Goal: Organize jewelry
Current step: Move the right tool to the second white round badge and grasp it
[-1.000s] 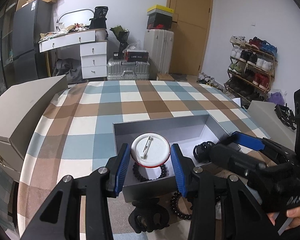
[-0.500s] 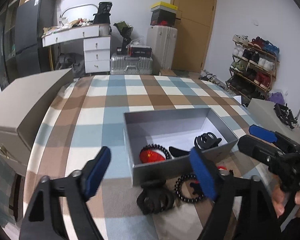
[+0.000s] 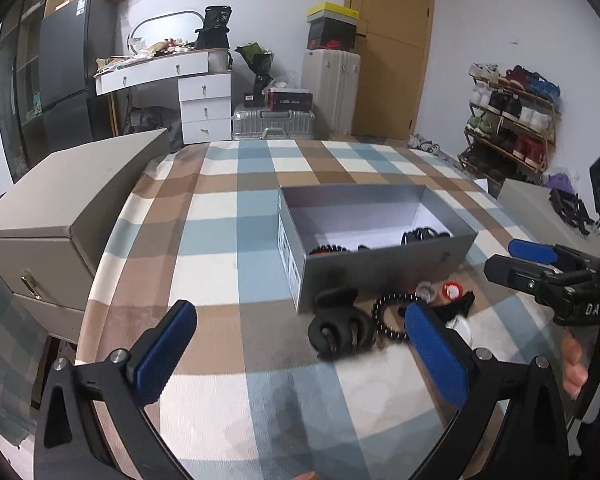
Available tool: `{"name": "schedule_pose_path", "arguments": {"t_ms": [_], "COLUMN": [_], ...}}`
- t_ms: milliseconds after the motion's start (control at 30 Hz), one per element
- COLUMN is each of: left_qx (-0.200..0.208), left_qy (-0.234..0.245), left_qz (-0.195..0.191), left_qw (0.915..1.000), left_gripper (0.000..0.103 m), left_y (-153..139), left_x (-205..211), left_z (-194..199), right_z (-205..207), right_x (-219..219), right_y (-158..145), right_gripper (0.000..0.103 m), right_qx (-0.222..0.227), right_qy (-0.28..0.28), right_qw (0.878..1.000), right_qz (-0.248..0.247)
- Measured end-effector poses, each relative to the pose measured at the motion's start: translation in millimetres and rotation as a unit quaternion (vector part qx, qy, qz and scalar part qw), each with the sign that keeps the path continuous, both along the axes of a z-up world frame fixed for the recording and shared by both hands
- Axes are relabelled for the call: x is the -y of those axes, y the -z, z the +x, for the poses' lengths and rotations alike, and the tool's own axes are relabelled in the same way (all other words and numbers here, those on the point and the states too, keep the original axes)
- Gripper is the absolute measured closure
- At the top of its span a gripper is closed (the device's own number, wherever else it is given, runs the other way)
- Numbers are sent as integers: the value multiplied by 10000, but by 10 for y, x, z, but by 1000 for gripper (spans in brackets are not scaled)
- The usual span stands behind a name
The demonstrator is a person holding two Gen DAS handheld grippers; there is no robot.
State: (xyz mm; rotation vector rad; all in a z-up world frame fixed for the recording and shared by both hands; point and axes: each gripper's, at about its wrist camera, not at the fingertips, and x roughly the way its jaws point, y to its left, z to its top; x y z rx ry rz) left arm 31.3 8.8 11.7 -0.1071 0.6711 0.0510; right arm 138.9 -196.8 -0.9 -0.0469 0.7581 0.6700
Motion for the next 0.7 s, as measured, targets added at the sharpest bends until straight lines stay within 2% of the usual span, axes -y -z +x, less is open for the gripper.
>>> {"name": "schedule_pose_path", "arguments": {"t_ms": [433, 700], "left_qx": [-215, -333], "left_qy": [56, -29], "left_qz": [-84, -247], "left_qw": [9997, 9991], "left_gripper": [1, 1], "left_y": [187, 213], "left_x": [13, -45], "left_z": [19, -54], "right_z": [-24, -26], "right_x": [-113, -116], "right_y": [219, 342], "right_gripper": [0, 0], "right_qx": [-349, -572], "right_qy": [-169, -227], "right_qw": [9976, 9956], "right_qz": [-568, -701]}}
